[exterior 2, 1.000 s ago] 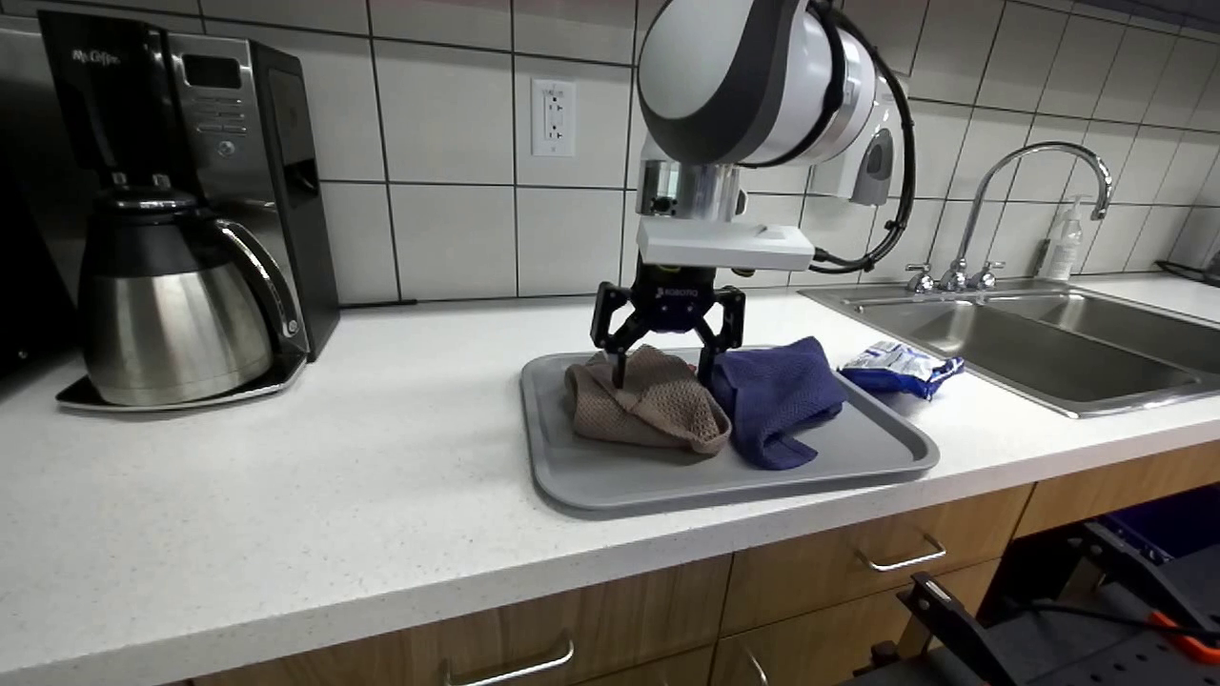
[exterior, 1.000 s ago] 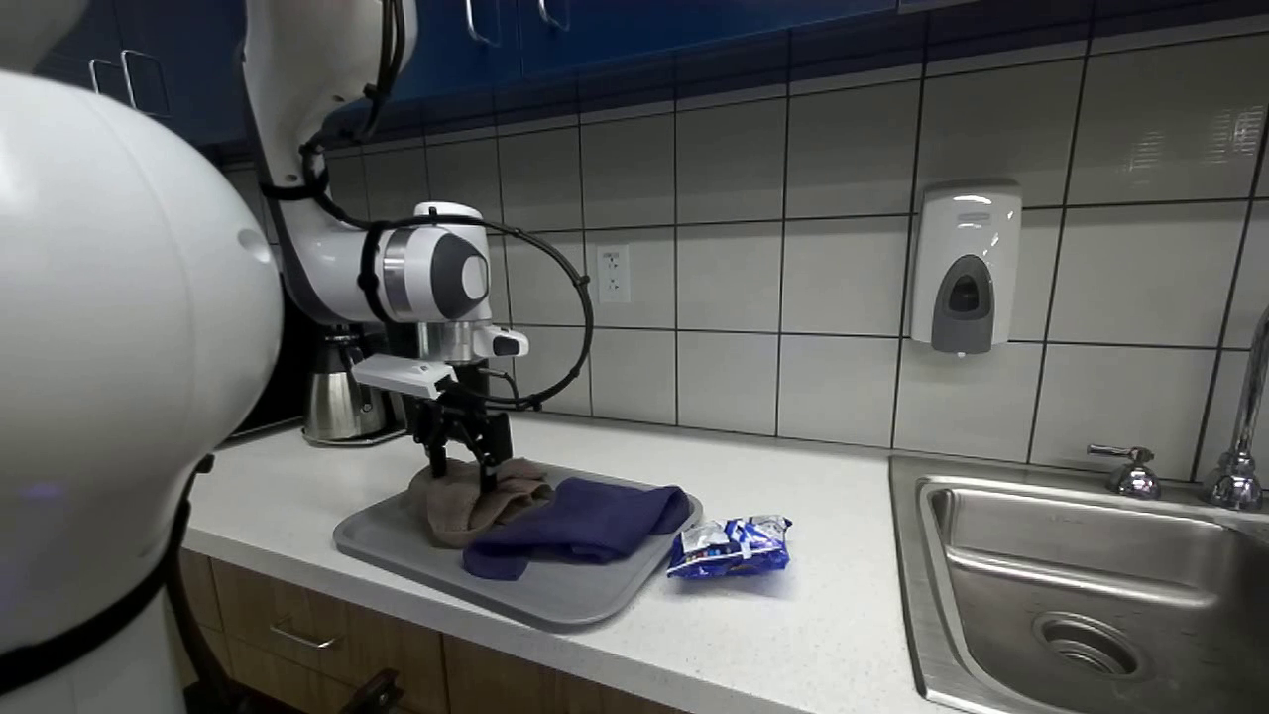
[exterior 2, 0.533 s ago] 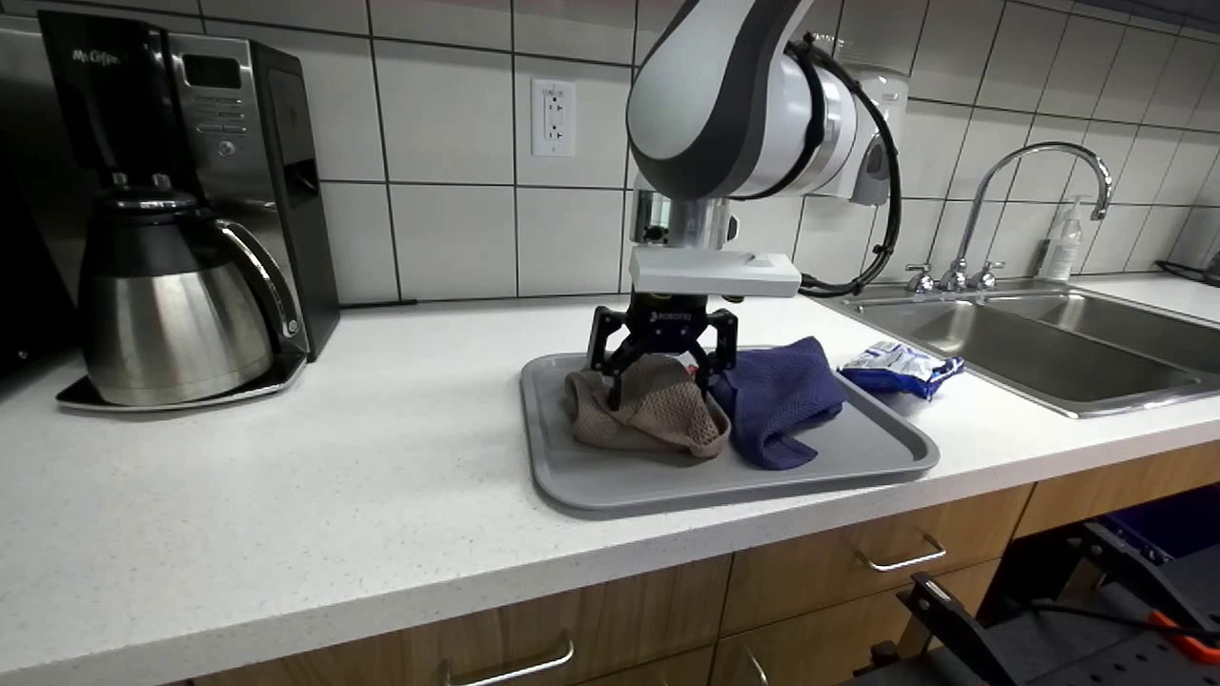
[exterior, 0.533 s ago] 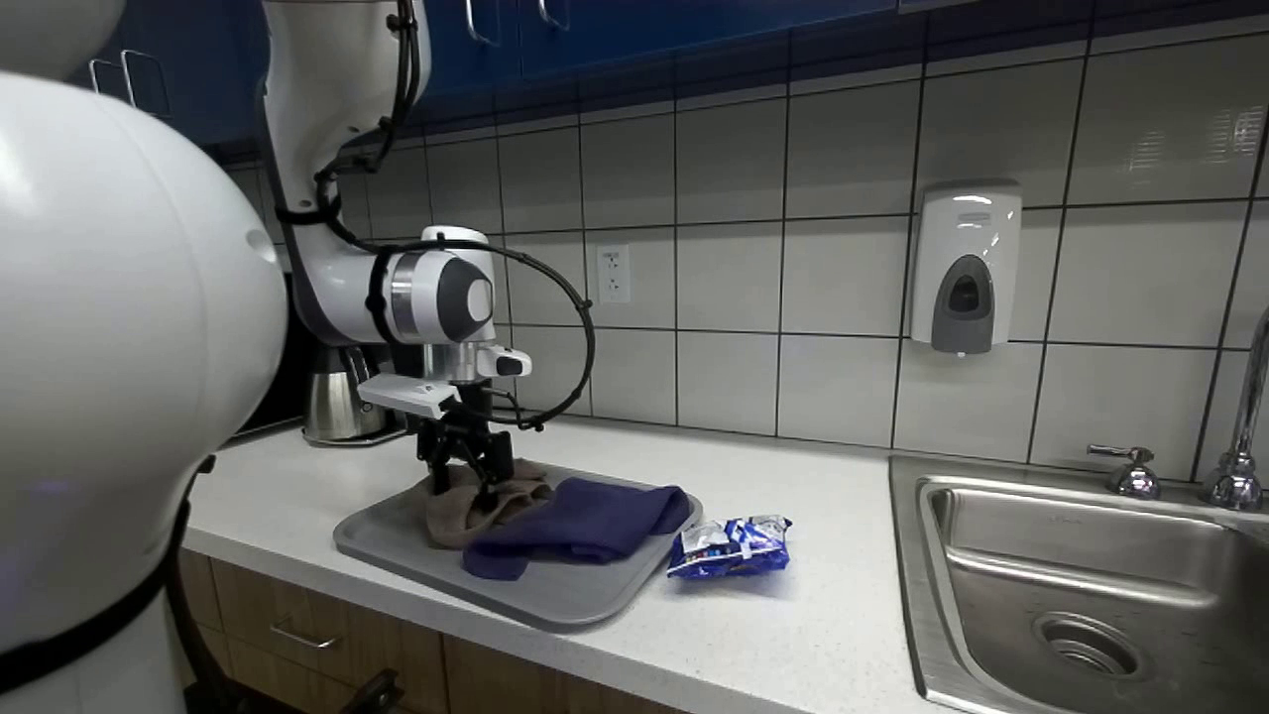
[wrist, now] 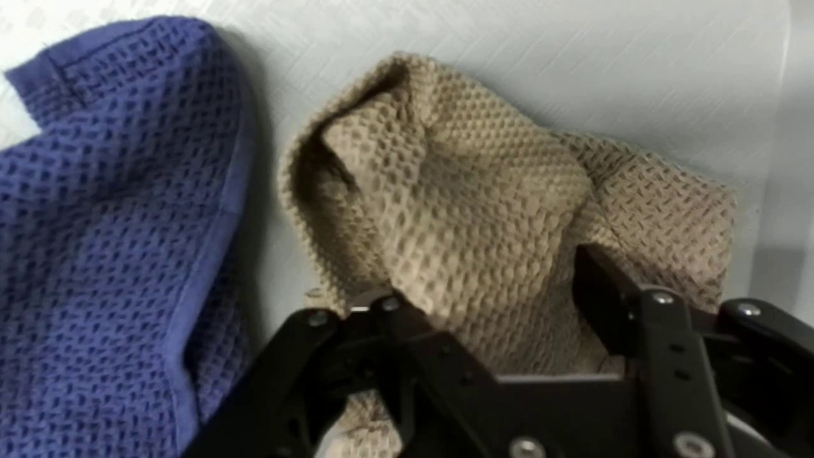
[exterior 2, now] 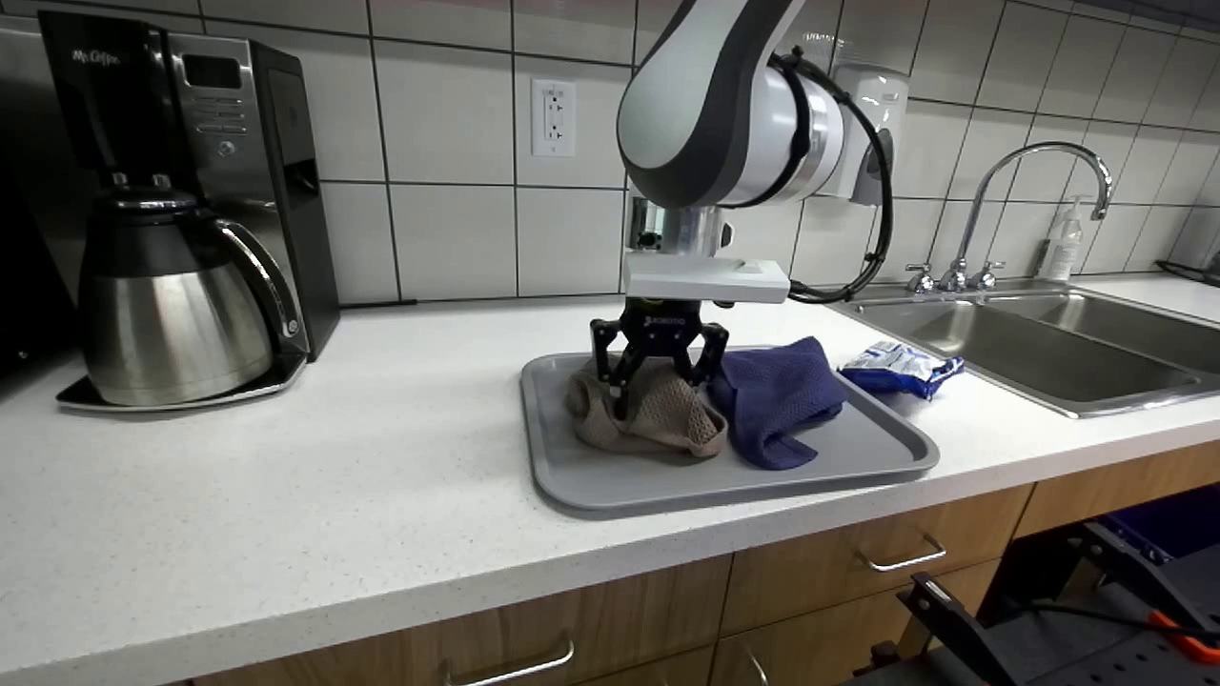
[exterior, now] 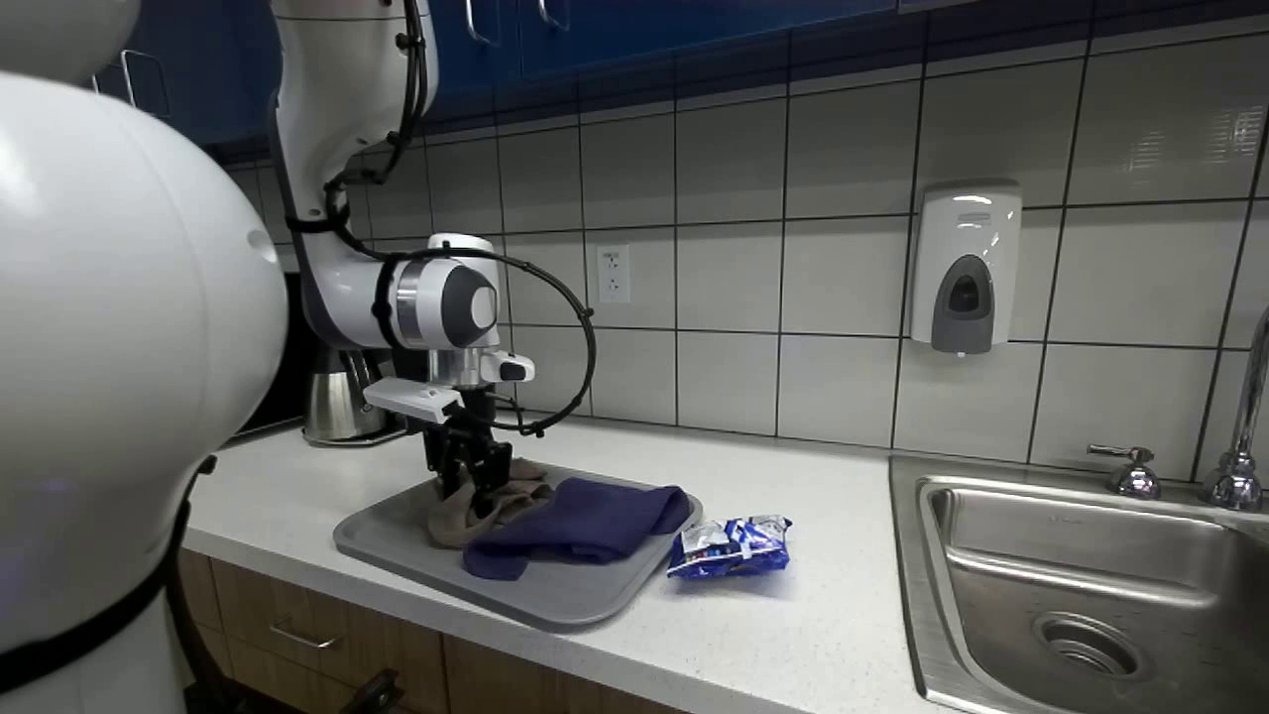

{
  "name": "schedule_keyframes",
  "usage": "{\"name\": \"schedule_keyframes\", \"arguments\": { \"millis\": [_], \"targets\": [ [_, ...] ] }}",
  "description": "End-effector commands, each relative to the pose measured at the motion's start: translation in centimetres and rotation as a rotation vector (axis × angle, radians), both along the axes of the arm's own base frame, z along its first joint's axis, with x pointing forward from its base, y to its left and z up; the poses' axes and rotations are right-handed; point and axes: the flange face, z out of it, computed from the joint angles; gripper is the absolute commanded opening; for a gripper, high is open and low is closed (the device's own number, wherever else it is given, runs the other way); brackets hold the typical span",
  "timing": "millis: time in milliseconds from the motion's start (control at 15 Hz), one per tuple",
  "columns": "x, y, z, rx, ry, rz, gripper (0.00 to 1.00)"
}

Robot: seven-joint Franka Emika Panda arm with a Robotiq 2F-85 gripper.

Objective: Remove the towels from the tray

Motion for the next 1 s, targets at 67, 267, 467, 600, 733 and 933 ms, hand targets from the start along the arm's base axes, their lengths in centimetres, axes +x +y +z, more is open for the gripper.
{"name": "schedule_keyframes", "arguments": {
  "millis": [67,267,467,600,733,933],
  "targets": [
    [0.9,0.5,1.4,0.021,-0.011,-0.021,0.27],
    [1.3,0.7,3.2,0.031,-0.027,-0.029,0.05],
    [1.7,0.9,5.5,0.039,-0.055,-0.028,0.00],
    [1.7,1.1,7.6,0.039,-0.081,-0.025,0.02],
    [1.6,1.3,9.7,0.038,-0.103,-0.019,0.02],
    [1.4,2.0,12.7,0.037,-0.127,-0.005,0.02]
  ]
}}
